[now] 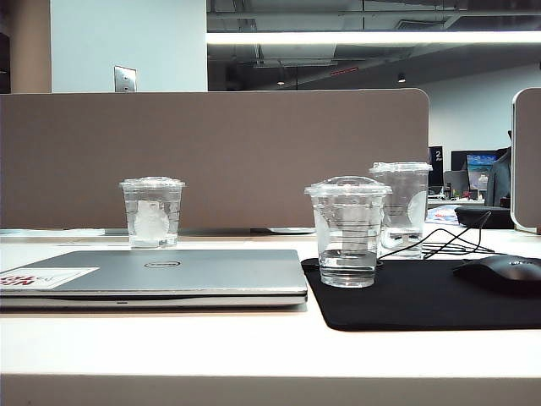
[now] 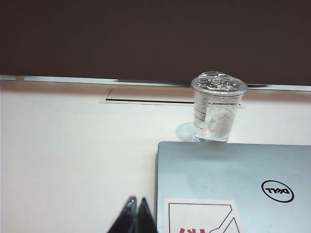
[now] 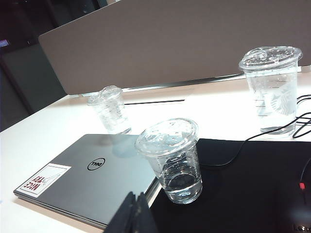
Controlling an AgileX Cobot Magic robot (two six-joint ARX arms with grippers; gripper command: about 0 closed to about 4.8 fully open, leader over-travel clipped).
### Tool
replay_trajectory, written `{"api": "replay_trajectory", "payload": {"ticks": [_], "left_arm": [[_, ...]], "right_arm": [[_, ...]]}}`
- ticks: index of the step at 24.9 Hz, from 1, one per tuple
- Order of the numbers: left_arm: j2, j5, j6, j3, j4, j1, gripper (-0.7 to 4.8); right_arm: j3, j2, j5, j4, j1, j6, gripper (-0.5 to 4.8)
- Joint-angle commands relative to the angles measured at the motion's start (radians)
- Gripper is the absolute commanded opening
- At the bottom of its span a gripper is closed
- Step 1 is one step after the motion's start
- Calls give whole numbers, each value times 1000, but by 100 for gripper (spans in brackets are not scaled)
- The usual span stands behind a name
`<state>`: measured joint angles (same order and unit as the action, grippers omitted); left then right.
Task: Pick up the coffee cup on the middle and place it on the right side of the laptop.
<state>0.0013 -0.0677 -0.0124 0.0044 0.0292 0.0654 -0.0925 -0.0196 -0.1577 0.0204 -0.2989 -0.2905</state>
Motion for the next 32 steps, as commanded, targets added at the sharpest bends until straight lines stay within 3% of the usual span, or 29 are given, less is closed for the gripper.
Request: {"api": "replay_trajectory", "payload": {"ticks": [1, 11, 15, 17, 23, 27, 32], "left_arm": [[0, 5, 4, 3, 5, 0, -5], [0, 5, 4, 3, 3, 1, -5], [0, 3, 4, 3, 2, 0, -5], [0, 4, 4, 3, 2, 0, -5], [0, 4, 4, 3, 2, 0, -5], [0, 4, 4, 3, 2, 0, -5], [0, 4, 4, 3, 2, 0, -5]], "right_arm": [[-4, -1, 0, -16, 0, 4, 0], [-2, 21, -1, -16, 16, 4, -1], [-2, 20, -1, -16, 98, 4, 0], [3, 21, 1, -18, 185, 4, 0], [55, 21, -1, -16, 211, 4, -1], [75, 21, 128, 4, 224, 82, -1], [79, 21, 415, 3, 254, 93, -1]]}}
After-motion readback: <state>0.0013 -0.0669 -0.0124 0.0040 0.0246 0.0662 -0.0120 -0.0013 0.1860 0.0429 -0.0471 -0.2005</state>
